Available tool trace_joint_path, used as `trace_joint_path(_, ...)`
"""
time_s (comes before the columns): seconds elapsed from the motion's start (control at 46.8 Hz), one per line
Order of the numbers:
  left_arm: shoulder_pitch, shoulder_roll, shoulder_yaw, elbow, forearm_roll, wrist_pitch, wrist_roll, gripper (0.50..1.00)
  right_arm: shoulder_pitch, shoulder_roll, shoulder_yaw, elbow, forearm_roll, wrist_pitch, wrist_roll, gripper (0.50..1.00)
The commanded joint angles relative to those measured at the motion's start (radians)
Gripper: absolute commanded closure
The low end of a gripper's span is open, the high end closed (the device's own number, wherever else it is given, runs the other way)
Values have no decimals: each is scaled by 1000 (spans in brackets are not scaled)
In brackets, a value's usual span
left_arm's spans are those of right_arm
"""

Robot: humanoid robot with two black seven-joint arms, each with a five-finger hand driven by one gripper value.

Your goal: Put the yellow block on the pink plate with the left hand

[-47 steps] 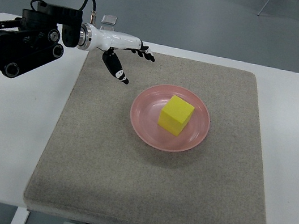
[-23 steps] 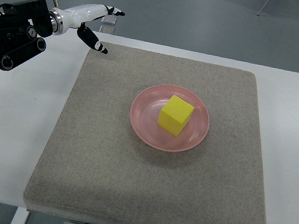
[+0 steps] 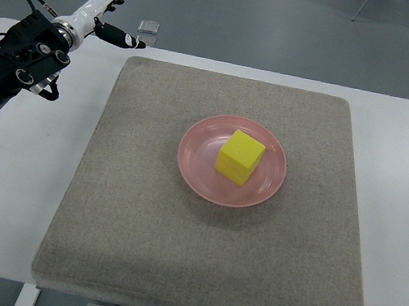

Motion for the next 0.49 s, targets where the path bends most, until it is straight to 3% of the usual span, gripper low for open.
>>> trace_joint_path(0.0,0,-11,2,15,-95,0,35,542,0,0,0,0,0,0,0,576)
trace_joint_path(0.192,-6,-22,-14,17,-342,-8,156,542,0,0,0,0,0,0,0,576)
trace_joint_path(0.47,-9,-23,-31,47,-637,-16,163,546,0,0,0,0,0,0,0,576)
